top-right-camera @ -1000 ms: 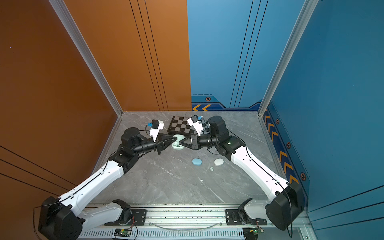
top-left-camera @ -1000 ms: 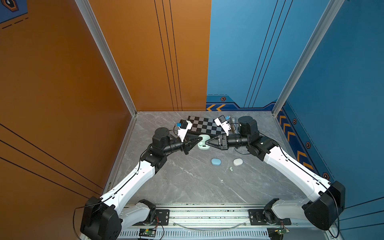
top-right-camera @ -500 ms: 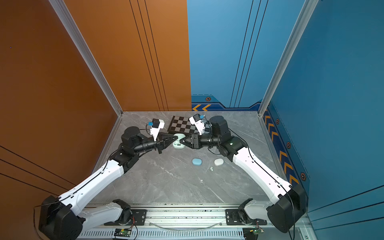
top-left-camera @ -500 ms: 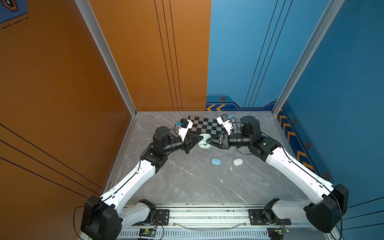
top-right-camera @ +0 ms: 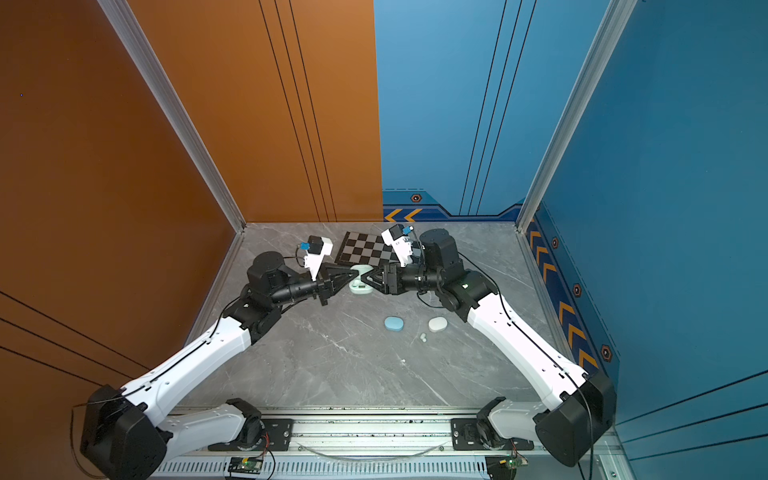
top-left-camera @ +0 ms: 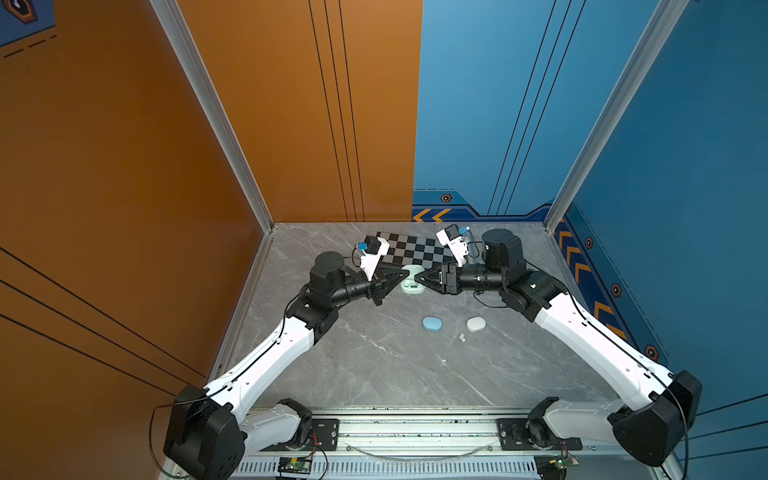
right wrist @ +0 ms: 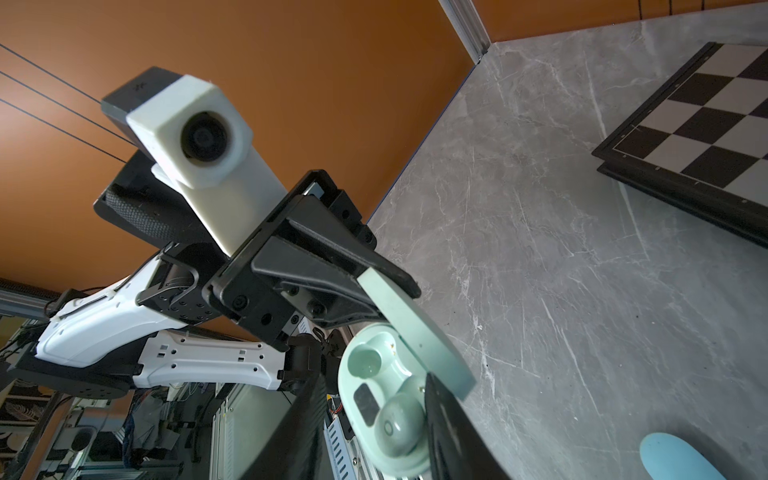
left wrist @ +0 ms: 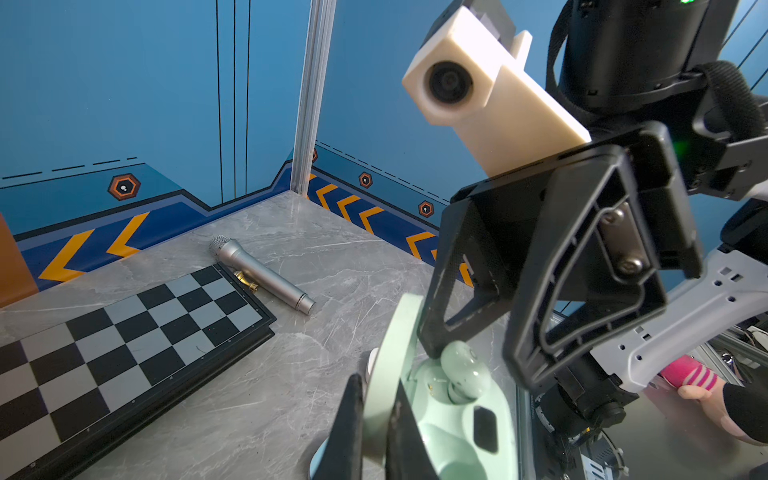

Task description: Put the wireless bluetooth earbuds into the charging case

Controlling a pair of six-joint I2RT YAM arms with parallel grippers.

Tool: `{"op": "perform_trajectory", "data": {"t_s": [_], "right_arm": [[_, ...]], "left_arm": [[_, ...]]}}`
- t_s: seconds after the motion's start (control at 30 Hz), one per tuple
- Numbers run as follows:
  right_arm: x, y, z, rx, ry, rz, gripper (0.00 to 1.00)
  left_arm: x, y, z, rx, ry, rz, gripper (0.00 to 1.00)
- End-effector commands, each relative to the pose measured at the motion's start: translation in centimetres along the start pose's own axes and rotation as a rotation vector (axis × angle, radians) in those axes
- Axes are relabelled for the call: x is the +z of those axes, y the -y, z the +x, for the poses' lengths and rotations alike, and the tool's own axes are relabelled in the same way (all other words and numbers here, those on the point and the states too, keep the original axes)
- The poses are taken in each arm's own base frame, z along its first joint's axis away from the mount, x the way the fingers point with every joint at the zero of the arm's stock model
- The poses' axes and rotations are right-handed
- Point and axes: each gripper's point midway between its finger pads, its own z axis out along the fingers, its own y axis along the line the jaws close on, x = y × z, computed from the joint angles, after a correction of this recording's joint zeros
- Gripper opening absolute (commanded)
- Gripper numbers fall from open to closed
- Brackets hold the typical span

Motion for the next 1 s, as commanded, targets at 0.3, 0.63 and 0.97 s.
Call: {"op": "perform_trajectory", "data": {"t_s": [0.3,0.63,0.97], "right_arm": [[-2.9,1.8,-2.5,-0.011,0.120,0.189,0.48],[-9.3,10.0,5.0,0.210,-0.024,0.625,0.47],[-9.0,16.0,14.3,0.535,-0.323,0.913,0.41]], "left_arm": [[0.0,0.9,-1.6,0.081,0.044,0.011,0.00],[-1.8,-2.0,-0.3,0.134,0.048,-0.162,0.00],[-3.0,-1.8,2.0,0.137,0.005,-0.183,0.00]]}}
